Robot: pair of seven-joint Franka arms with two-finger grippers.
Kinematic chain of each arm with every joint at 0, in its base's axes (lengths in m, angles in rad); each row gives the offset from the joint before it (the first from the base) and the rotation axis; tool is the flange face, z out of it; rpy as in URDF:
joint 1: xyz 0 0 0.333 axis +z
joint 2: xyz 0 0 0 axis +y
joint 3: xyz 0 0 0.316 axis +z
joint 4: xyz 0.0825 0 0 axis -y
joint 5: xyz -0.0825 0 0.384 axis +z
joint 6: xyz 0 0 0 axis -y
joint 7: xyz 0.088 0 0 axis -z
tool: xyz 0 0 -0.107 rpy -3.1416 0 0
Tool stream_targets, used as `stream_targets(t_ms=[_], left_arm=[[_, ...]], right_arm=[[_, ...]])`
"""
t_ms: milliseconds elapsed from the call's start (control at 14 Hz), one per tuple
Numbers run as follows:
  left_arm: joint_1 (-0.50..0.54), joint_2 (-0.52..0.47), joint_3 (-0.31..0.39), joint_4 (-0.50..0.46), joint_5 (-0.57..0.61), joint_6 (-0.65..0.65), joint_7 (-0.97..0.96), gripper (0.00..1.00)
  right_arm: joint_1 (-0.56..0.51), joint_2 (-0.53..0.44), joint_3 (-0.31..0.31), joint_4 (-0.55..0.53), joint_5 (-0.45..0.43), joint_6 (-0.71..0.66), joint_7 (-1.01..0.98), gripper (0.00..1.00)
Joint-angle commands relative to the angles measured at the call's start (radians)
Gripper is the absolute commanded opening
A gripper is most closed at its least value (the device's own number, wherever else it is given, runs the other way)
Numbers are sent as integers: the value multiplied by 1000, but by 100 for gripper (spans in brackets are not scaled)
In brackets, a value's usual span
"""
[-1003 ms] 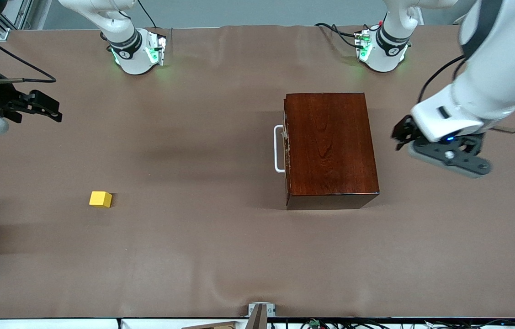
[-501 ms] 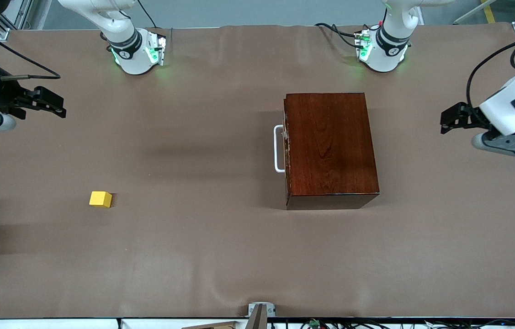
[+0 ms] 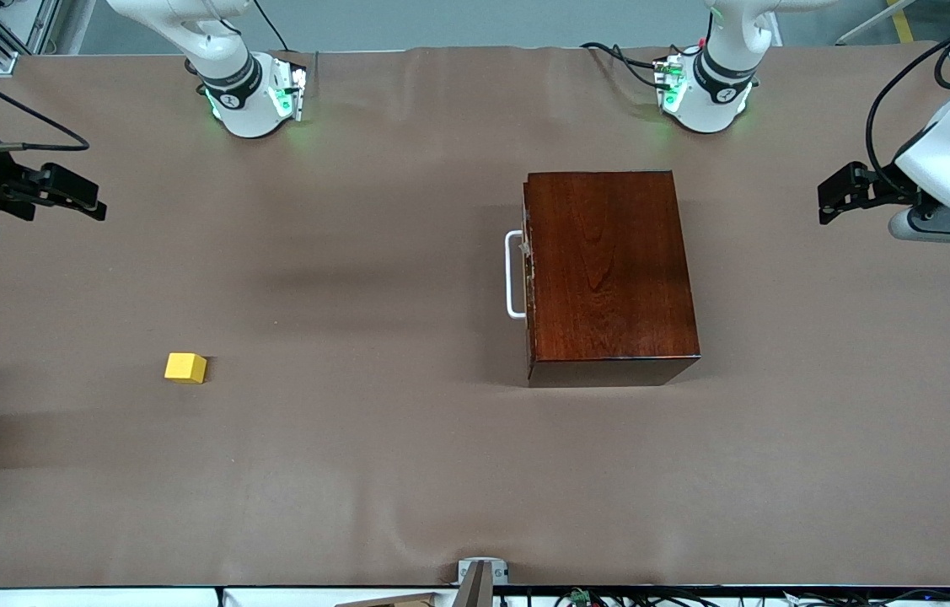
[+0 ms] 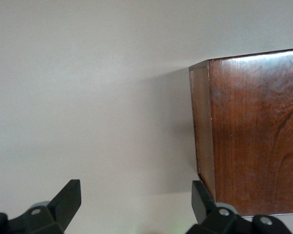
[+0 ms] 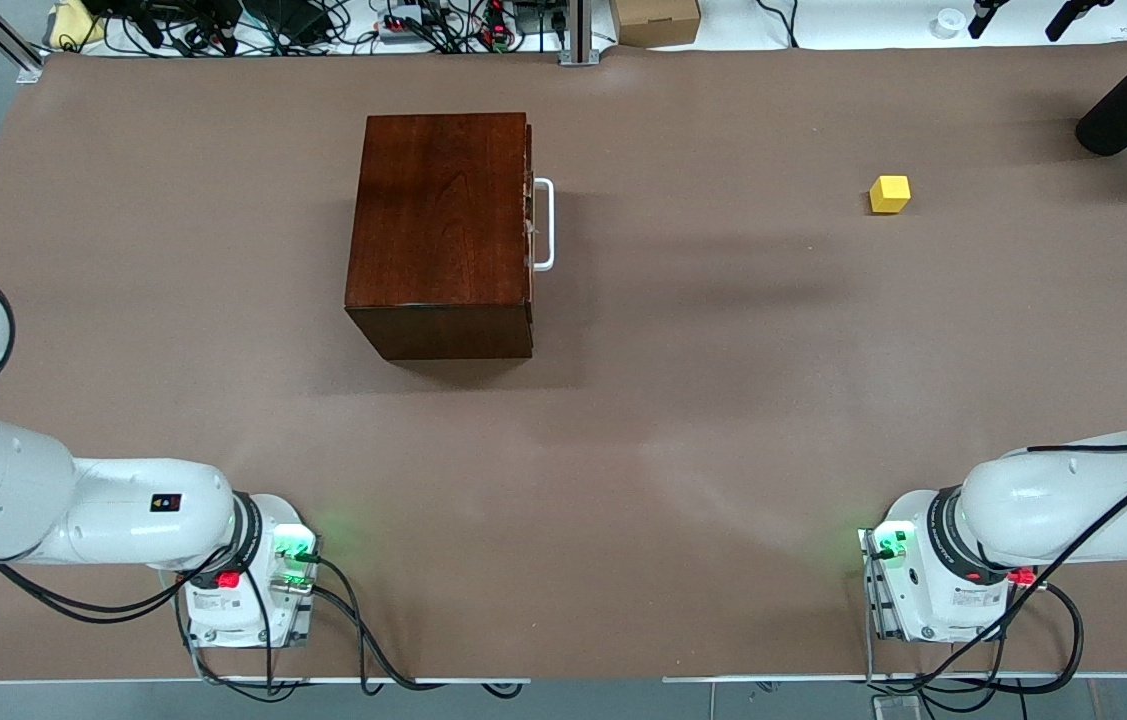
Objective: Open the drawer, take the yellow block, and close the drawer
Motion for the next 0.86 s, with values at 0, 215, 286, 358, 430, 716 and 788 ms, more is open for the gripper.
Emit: stream_targets(t_ms=[0, 215, 286, 358, 430, 716, 788], left_arm=[[7, -20, 4, -15, -23, 16, -6, 100], [9, -21, 6, -15, -23, 10, -18, 100], [9, -18, 6, -9, -23, 10, -19, 100], [9, -15, 6, -1, -23, 10, -22, 100], [9, -15, 6, 1, -23, 10, -23, 100], [10, -15, 7, 1, -23, 10, -24, 100], [10, -15, 7, 1, -24, 10, -23, 100]], right_arm=[[21, 0, -11, 4, 15, -2, 12, 100], [21, -3, -8, 4, 15, 2, 8, 100], [21, -2, -8, 4, 15, 4, 8, 100], [21, -2, -8, 4, 15, 4, 9, 100], [21, -3, -8, 4, 13, 1, 9, 100], [47, -2, -6, -20, 10, 5, 9, 100], [61, -2, -6, -20, 1, 5, 9, 100]])
